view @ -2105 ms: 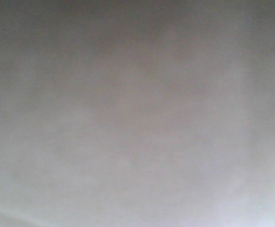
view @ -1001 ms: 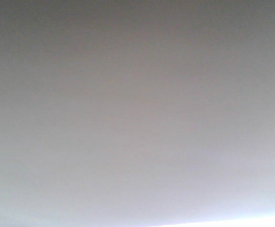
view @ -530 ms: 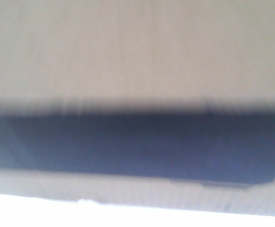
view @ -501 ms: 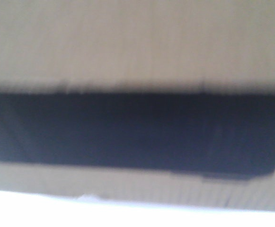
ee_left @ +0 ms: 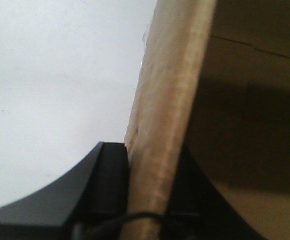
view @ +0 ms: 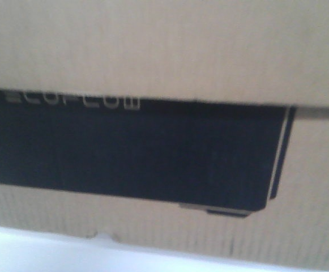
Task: Grab box from left shelf to table start
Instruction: 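Lower the box onto the white table with both grippers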
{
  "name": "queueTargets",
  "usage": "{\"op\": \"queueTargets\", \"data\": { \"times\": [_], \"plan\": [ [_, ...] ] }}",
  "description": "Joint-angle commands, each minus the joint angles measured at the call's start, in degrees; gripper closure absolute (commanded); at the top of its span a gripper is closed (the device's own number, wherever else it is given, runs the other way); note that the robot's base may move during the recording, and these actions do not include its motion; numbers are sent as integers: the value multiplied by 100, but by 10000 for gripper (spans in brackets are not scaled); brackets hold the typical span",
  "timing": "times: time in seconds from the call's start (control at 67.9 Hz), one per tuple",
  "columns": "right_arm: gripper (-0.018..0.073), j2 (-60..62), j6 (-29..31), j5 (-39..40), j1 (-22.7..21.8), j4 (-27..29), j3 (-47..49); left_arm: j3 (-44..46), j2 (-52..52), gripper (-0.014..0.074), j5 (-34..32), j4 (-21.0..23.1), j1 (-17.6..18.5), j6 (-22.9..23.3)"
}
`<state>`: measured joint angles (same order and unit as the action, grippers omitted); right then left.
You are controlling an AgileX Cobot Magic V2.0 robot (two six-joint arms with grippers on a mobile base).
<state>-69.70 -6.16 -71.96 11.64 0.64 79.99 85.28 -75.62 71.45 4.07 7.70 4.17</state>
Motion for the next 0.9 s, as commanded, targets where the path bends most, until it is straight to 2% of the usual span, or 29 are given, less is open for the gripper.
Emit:
{"op": "queueTargets", "data": {
  "times": [0.0, 0.103, 0.28, 0.486, 0.707, 0.81, 0.883],
  "plan": [
    [502, -245, 168, 815, -39, -441, 202, 285, -98, 688, -265, 609, 78, -541],
    [502, -566, 331, 1256, -39, -441, 202, 285, -356, 688, -292, 754, 108, -541],
    [502, -1108, 568, 1755, -39, -441, 202, 285, -640, 688, -460, 731, 330, -530],
    [502, -1491, 568, 1873, -39, -441, 202, 285, -790, 688, -698, 731, 423, -518],
    [496, -1416, 568, 1764, -39, -441, 213, 285, -813, 688, -612, 721, 423, -539],
    [419, -1331, 568, 1720, -39, -441, 220, 285, -823, 633, -530, 847, 423, -679],
    [289, -1229, 568, 1713, -39, -441, 220, 285, -823, 509, -497, 899, 423, -677]
  ]
}}
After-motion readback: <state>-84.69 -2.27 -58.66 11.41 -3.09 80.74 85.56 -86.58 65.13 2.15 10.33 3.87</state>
